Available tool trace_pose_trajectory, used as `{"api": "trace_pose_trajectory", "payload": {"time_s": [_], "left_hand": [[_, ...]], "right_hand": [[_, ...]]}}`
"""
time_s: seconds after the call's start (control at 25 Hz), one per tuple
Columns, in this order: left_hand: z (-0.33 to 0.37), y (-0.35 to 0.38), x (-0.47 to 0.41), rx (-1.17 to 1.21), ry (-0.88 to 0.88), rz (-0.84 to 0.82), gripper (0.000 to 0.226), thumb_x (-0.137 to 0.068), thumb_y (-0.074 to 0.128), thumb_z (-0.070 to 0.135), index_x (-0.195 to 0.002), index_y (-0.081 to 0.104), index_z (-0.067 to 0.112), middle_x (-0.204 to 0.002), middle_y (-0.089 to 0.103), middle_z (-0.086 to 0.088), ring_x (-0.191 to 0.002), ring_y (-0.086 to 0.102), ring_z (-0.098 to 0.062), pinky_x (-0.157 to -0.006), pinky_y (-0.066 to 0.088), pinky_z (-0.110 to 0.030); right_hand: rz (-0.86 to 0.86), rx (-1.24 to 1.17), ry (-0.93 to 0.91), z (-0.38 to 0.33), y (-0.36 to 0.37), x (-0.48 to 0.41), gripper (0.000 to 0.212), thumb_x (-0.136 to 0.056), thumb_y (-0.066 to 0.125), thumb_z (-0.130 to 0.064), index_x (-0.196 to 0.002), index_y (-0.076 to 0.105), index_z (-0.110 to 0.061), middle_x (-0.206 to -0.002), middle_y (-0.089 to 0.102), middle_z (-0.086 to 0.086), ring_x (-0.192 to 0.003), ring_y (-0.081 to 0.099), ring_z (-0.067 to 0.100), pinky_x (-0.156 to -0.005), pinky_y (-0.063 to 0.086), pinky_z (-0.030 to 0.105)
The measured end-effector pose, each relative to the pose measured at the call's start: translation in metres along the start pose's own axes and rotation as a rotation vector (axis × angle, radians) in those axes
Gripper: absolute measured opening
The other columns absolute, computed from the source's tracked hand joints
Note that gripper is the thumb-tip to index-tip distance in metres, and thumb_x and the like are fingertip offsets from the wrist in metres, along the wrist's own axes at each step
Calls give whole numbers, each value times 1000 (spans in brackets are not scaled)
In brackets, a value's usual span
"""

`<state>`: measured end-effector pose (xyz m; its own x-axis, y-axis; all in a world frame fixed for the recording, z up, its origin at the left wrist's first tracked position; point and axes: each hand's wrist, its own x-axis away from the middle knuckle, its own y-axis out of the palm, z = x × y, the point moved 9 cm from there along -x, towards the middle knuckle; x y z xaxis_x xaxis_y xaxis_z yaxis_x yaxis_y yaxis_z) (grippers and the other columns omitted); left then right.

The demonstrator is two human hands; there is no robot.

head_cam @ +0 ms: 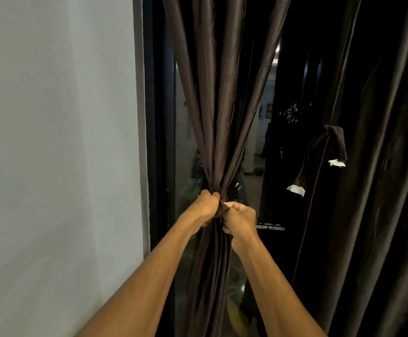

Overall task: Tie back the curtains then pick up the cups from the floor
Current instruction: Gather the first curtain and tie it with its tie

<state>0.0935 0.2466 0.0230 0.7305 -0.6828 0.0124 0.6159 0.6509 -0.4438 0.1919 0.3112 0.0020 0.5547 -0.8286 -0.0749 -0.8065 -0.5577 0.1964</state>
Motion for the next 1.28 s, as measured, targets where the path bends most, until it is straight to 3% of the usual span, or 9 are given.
{"api": "trace_pose_trajectory", "payload": {"time_s": [0.12, 0.24, 0.32, 0.4, 0.52, 0.72, 0.84, 1.0, 1.28], "left_hand": [[3, 1, -2, -35, 31, 10, 42, -103, 28, 36, -133, 40, 10, -124, 56, -20, -99, 60, -29, -81, 49, -39], [8, 0, -1, -95, 69, 5, 42, -103, 27, 34, -135, 41, 10, -134, 51, -18, -124, 50, -34, -102, 41, -44], [9, -1, -1, -33, 84, -35, 39, -104, 27, 33, -132, 44, 12, -116, 60, -11, -103, 59, -27, -84, 49, -40], [6, -1, 0, 50, 98, -73, 29, -104, 30, 33, -114, 50, 15, -83, 55, 0, -66, 51, -12, -54, 40, -27], [5, -5, -3, 112, 135, -58, 23, -103, 40, 32, -91, 46, 13, -67, 49, 1, -49, 41, -7, -43, 32, -21], [4, -6, -6, 286, 123, -86, 23, -94, 61, 27, -83, 47, 11, -61, 44, 0, -46, 37, -8, -39, 31, -20], [1, -5, -4, 375, 75, -156, 22, -89, 68, 23, -85, 51, 10, -60, 44, 0, -46, 38, -8, -38, 32, -19], [-5, -1, 1, 465, 14, -241, 23, -87, 70, 24, -83, 51, 12, -55, 45, 2, -44, 39, -8, -38, 35, -19], [-11, 5, 8, 599, -6, -375, 19, -88, 66, 28, -89, 58, 11, -57, 46, 2, -49, 41, -8, -46, 40, -21]], "right_hand": [[-30, -19, 0, 1, 0, 0, 34, -90, 46, 11, -66, 63, -6, -42, 46, -2, -39, 32, 10, -38, 23, 22], [-49, -12, 1, -1, 0, 1, 30, -91, 47, 8, -70, 64, -5, -45, 47, -1, -39, 35, 10, -40, 24, 23], [-93, 21, 39, -2, 1, 2, 20, -91, 53, -3, -78, 67, -4, -51, 55, 1, -42, 45, 13, -43, 32, 25], [-184, 30, 94, -4, 2, 6, 19, -90, 58, -17, -86, 71, -3, -63, 69, 5, -52, 61, 20, -51, 46, 30], [-255, 119, 30, -12, 2, 8, 13, -90, 67, -14, -95, 70, -2, -77, 76, 14, -63, 71, 26, -62, 59, 36], [-99, 577, -359, -24, 0, 6, 16, -84, 75, -13, -85, 61, -18, -73, 69, 0, -59, 65, 12, -57, 56, 27], [-59, 620, -530, -27, 3, 11, 16, -85, 73, -8, -83, 62, -21, -73, 64, -7, -61, 58, 5, -61, 52, 25], [5, 709, -735, -36, 5, 22, 16, -91, 66, -11, -100, 56, -19, -82, 67, -9, -73, 66, 6, -64, 56, 28], [26, 807, -864, -36, 12, 31, 31, -96, 56, -11, -125, 53, -23, -92, 64, -7, -68, 59, 8, -60, 55, 29]]}}
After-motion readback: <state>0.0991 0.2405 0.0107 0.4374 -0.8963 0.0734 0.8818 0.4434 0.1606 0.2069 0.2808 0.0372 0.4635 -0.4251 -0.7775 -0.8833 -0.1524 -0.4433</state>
